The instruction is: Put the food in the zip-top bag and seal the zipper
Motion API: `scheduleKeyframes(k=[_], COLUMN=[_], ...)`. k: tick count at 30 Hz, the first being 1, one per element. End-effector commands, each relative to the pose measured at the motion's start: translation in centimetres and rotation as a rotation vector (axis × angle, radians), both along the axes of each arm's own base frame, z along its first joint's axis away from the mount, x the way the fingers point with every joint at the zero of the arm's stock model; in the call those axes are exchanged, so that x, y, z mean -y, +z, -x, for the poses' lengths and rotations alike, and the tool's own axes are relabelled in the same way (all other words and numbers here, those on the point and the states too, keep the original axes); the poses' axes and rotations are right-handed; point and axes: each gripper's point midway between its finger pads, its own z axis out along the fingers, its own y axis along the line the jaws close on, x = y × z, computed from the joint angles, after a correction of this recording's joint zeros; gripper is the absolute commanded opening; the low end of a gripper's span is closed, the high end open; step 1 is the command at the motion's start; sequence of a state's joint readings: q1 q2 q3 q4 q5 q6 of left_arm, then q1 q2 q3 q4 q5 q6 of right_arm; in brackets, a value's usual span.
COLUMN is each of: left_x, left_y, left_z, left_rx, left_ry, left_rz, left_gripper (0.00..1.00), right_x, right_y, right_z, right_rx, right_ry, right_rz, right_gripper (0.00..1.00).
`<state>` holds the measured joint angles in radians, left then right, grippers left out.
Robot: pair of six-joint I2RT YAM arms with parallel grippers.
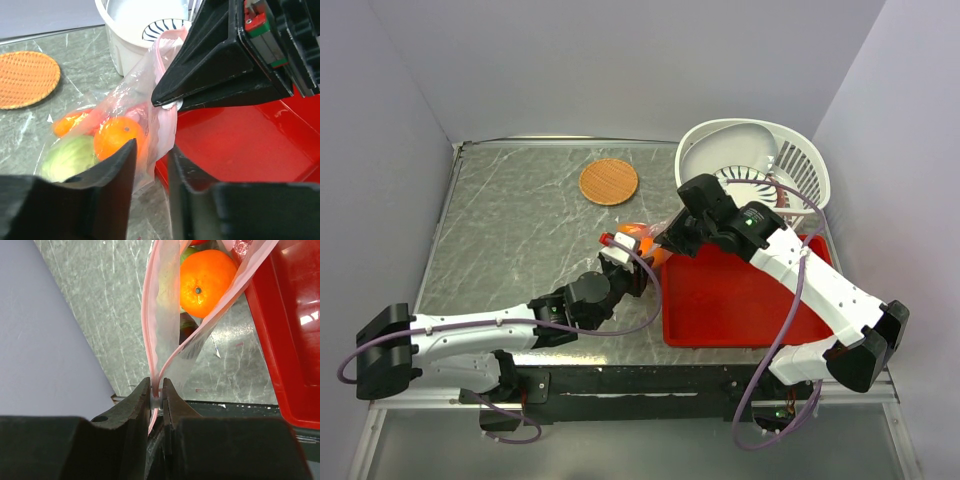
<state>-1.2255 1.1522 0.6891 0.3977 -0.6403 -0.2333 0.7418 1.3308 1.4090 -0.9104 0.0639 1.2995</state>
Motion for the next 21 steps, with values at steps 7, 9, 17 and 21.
scheduleKeyframes(k=[7,9,17,21], left_x=[-0.7,-1.8,-7.0,-9.7], left_y=[3.2,3.5,2.9,2.7], left_z=[-0.6,-0.5,-0.3,-0.4], left_rx=[0.031,0.015,-0.063,-0.098], left_ry=[0.054,0.085,0.240,0.353], left_rz=[0.108,0.149,0.213,0.234], left_gripper=[0.01,0.01,0.01,0.01], right_x=[-0.5,-0.3,2.8,4.7], right_y=[1.9,2.1,3.1,3.5], right_z=[-0.9,-1.5,-5.3,-7.5], right_rx=[0.061,0.083,0.137,0.163], right_ry=[-0.006,-0.020,-0.119,-0.170], right_rz=[-0.020,-0.005,0.017,0.025], right_gripper=[0.15,0.16,0.17,0.17])
